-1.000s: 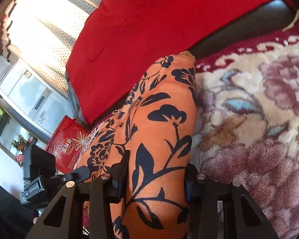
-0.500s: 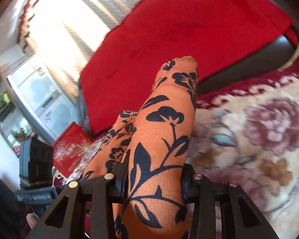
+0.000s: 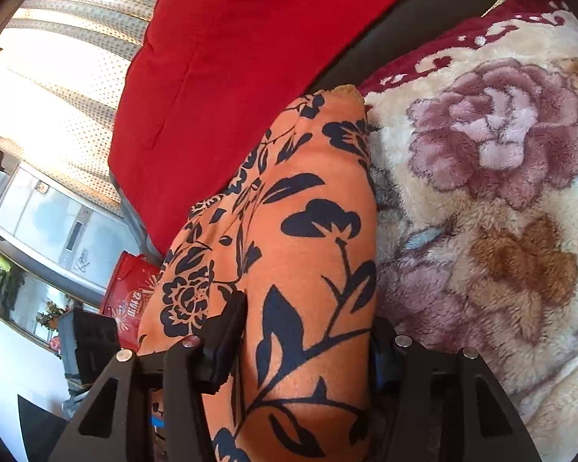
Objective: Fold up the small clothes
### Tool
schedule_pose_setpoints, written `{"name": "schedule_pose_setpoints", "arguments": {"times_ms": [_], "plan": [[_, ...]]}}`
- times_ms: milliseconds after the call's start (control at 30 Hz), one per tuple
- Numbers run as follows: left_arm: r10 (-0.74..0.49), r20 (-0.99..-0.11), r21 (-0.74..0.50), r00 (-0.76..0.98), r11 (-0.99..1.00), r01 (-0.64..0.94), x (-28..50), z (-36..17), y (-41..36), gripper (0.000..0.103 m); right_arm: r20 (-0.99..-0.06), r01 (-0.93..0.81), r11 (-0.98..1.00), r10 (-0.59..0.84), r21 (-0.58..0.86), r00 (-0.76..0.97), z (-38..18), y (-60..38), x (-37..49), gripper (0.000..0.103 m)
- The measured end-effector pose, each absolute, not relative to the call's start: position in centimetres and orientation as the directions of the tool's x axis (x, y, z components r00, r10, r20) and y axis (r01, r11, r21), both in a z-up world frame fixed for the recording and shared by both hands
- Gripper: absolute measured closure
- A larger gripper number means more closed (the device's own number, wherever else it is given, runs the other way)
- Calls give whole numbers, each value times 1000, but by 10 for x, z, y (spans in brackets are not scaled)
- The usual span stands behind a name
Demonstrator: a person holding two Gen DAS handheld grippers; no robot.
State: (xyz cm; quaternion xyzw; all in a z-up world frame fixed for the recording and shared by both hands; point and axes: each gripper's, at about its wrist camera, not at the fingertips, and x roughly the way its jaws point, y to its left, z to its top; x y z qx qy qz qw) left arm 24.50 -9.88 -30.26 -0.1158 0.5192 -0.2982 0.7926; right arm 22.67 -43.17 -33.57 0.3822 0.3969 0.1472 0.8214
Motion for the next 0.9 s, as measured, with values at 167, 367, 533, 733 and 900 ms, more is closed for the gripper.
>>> {"name": "schedule_pose_setpoints", "arguments": {"times_ms": [167,367,533,733,900], "plan": [[-534,-762,-376,366,825,421,229,-290,-104,60,-514,16,697,513,717,688,-321,-425,217,61],[-428,-757,-186,493,865,467,199,-268,-144,61,-455,-59,733,481,678,750,-293,-427,200,62],[-391,-740,-113,546,874,473,185,-255,-176,61,-403,-82,720,475,689,782,-282,-448,190,62],[-365,-746,-74,557,877,476,179,-259,-201,61,-392,-75,713,467,697,793,-282,-471,185,62],[-347,-755,-52,556,878,476,185,-265,-211,61,-403,-48,700,464,712,789,-291,-483,185,62]]}}
